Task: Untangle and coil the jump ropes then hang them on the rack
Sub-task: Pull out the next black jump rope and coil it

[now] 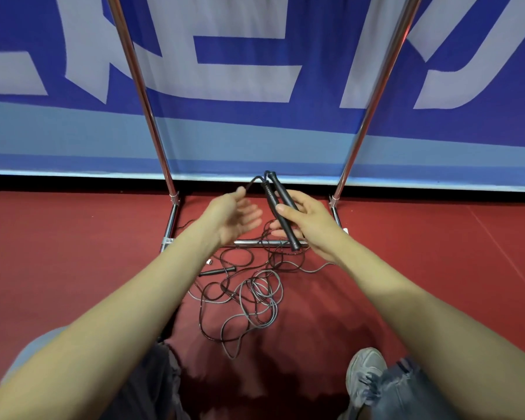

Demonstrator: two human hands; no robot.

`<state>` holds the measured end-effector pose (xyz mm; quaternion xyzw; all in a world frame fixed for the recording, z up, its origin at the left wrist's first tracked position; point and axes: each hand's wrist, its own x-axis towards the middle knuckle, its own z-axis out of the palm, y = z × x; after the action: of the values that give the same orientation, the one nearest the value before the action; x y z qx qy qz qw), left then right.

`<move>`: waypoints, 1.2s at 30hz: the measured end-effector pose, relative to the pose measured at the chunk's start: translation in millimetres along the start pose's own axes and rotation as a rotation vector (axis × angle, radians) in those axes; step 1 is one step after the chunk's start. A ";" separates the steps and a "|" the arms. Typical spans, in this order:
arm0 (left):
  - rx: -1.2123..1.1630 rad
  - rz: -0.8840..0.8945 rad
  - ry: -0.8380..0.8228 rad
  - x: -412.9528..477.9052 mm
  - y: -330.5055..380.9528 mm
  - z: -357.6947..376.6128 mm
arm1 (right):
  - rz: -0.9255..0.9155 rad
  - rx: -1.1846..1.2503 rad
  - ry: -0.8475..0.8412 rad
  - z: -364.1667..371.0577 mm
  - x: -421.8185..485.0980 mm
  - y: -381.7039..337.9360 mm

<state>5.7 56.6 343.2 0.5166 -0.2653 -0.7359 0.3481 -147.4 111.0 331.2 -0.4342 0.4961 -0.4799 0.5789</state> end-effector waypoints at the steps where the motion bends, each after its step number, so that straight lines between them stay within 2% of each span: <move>1: 0.105 0.009 -0.041 -3.6 -5.5 3.8 | -0.013 -0.036 0.018 -1.3 0.8 -0.4; 3: 0.200 0.098 -0.121 -10.6 -12.6 11.9 | -0.058 -0.172 0.018 -3.2 0.6 -1.4; 5: 0.178 0.190 -0.155 -11.4 -14.9 14.5 | -0.085 -0.249 -0.011 -2.1 -1.2 -2.6; 8: 0.046 0.239 -0.094 -8.9 -12.3 11.6 | -0.050 -0.236 -0.059 2.8 -5.5 -4.5; 10: 0.060 0.266 -0.086 -9.3 -9.0 10.0 | -0.044 -0.261 -0.075 3.1 -6.2 -3.2; 13: 0.263 0.314 -0.041 -9.9 -1.3 7.7 | -0.039 -0.285 -0.093 -4.0 -5.2 -5.2; 16: 0.563 0.538 0.216 -4.6 10.6 -2.4 | -0.025 -0.273 -0.185 -12.7 -6.9 -13.5; 17: 0.639 0.617 0.224 -5.6 14.5 -5.2 | -0.027 -0.267 -0.214 -15.2 -7.9 -16.5; 19: 0.731 0.649 0.054 -9.1 19.4 -9.9 | -0.039 -0.258 -0.260 -20.6 -10.3 -22.7; 21: 0.777 0.586 -0.105 -14.1 21.8 -13.7 | -0.039 -0.268 -0.292 -27.1 -12.6 -29.0; 25: 0.583 0.496 -0.287 -20.8 27.0 -22.2 | 0.020 -0.341 -0.370 -40.6 -17.9 -39.1; 27: 0.552 0.495 -0.298 -23.7 29.5 -24.2 | 0.078 -0.366 -0.398 -43.5 -19.0 -38.9; 32: 0.729 0.559 -0.217 -27.6 31.8 -26.6 | 0.144 -0.454 -0.451 -43.5 -20.8 -31.7; 36: 0.741 0.547 -0.251 -32.4 31.2 -22.1 | 0.182 -0.504 -0.454 -44.7 -21.9 -32.8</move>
<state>41.3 62.1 378.1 0.4241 -0.6761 -0.5299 0.2868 -196.9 126.1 360.9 -0.6134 0.4941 -0.1799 0.5893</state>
